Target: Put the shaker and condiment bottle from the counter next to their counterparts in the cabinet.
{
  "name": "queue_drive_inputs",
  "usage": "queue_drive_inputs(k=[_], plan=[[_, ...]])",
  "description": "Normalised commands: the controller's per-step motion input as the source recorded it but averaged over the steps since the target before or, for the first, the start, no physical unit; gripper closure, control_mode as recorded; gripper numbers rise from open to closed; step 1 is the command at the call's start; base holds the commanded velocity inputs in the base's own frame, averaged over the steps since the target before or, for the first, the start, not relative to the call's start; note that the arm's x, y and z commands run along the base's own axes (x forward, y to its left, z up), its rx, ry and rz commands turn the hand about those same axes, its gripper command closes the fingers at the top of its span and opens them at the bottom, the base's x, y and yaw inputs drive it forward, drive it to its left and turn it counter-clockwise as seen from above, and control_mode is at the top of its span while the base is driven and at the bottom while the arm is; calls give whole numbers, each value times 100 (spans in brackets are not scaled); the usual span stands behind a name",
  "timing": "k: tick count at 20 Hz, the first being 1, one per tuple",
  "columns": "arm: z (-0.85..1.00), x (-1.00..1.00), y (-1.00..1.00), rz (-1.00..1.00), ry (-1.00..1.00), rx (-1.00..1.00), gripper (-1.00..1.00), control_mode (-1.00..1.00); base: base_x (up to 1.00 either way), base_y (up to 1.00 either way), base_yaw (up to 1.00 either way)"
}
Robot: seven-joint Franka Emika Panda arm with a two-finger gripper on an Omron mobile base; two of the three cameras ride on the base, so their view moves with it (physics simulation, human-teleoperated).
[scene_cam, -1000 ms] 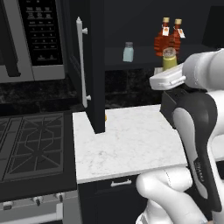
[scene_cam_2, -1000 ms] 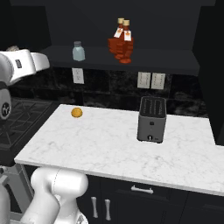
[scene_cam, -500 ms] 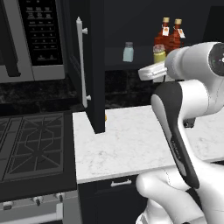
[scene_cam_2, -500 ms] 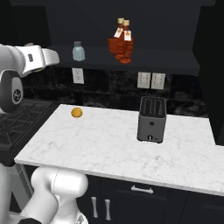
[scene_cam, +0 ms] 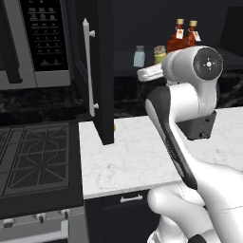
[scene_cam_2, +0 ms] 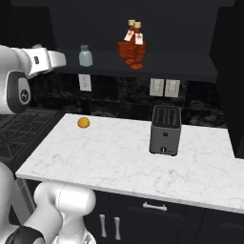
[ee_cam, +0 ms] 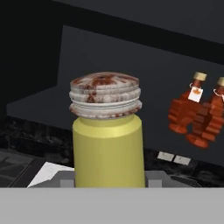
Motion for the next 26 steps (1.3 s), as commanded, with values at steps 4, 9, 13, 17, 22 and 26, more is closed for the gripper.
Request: queue_drive_inputs(k=[4, 9, 13, 17, 22, 26], plan=[[0, 53, 2, 0, 0, 7, 100, -100, 0, 0, 0], [-8, 17, 2, 1, 2, 2, 100, -100, 0, 0, 0], [-5, 26, 0, 1, 0, 10, 100, -100, 0, 0, 0], [-2, 14, 0, 0, 2, 7, 100, -100, 0, 0, 0], [-7, 6, 5, 1, 0, 5, 100, -100, 0, 0, 0], [-16, 14, 28, 0, 0, 5, 100, -100, 0, 0, 0]])
